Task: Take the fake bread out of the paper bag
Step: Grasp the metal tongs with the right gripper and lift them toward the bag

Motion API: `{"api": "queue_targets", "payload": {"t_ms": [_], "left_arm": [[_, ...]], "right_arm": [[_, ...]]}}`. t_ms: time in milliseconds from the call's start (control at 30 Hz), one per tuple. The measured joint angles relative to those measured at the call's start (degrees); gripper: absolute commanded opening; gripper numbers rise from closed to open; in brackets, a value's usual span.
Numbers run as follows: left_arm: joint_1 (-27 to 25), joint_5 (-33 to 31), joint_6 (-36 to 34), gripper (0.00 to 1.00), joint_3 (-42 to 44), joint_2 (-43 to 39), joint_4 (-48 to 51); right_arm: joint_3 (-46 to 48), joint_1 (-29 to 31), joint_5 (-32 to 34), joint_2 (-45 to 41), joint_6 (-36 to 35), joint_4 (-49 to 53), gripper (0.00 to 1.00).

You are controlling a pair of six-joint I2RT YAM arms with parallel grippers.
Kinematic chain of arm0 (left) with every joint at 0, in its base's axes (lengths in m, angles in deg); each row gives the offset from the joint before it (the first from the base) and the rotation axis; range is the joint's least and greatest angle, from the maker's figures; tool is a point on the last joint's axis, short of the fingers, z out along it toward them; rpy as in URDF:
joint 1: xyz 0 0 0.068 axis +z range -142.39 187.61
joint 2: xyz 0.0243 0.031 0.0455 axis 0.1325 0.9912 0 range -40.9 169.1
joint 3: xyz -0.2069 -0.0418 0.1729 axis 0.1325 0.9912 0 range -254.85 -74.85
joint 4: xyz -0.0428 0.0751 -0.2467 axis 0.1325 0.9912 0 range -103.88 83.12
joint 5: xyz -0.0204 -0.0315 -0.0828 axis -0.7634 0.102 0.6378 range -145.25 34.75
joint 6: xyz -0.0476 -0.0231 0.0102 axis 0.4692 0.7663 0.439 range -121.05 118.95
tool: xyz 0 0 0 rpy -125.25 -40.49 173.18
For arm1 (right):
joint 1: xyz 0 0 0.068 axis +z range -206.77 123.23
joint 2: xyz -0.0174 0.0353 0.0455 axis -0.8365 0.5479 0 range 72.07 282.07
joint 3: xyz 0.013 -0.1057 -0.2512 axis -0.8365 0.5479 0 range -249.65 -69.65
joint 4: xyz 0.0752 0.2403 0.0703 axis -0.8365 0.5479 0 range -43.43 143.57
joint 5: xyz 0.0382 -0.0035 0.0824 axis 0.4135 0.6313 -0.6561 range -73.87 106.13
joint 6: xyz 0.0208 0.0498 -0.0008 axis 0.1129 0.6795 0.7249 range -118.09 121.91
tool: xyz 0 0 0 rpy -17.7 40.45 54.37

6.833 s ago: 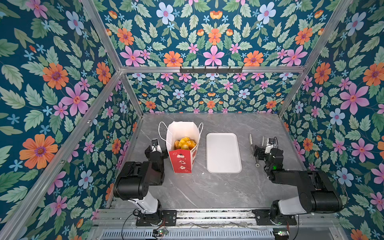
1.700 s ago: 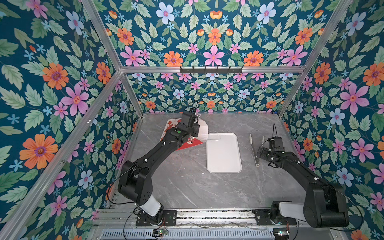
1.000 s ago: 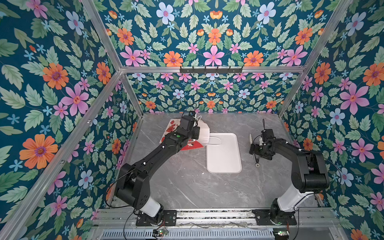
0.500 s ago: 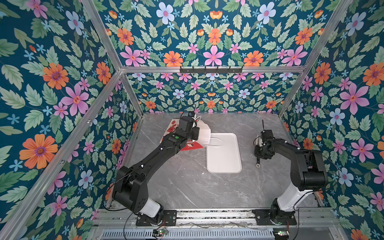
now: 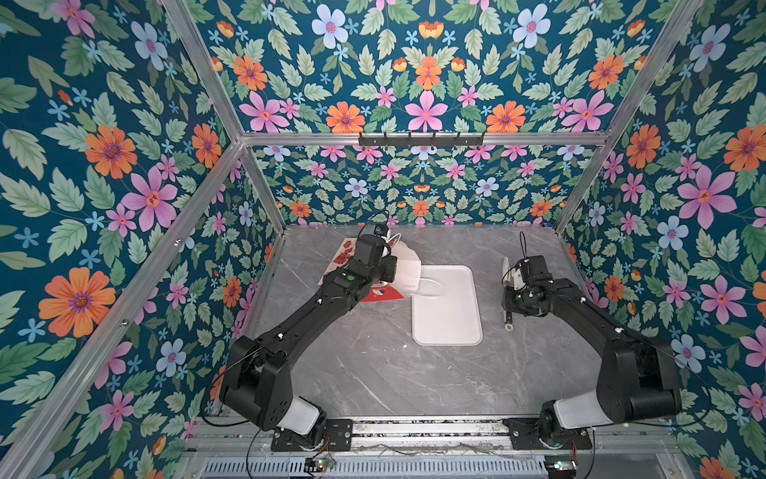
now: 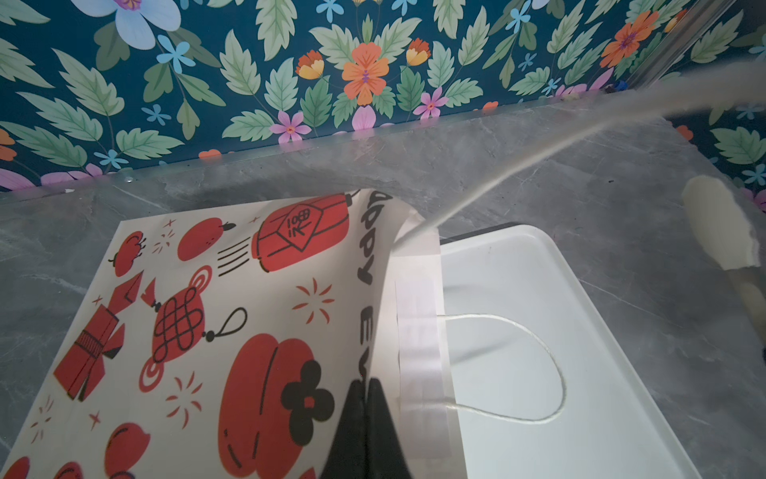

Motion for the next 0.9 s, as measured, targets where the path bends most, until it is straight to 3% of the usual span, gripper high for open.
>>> {"api": "queue_targets", "payload": {"t_ms": [167, 300, 433, 633, 900], "left_arm": [[0.0, -0.3, 0.0, 0.0, 0.8, -0.6, -0.3], [0.0, -0.9, -0.5, 0.0, 1.4, -0.9, -0.6], [0.0, -1.1, -0.6, 0.0, 1.4, -1.0, -0.9], [0.0, -0.7, -2.3, 0.0, 3.0, -2.0, -1.9], [0.0, 0.7, -5.9, 0.0, 7.9, -6.7, -2.9]], "right_arm": [[-1.2, 5.7, -6.1, -7.6, -1.1, 3.6, 0.0], [-5.4, 14.3, -8.2, -10.4, -3.1, 8.5, 0.0], [-9.7, 23.2, -9.7, -11.0, -4.3, 12.7, 0.07], [-13.0, 32.4, -12.7, -5.9, -5.7, 15.8, 0.12], [-15.2, 34.0, -13.5, 2.9, -6.1, 15.8, 0.11]]}}
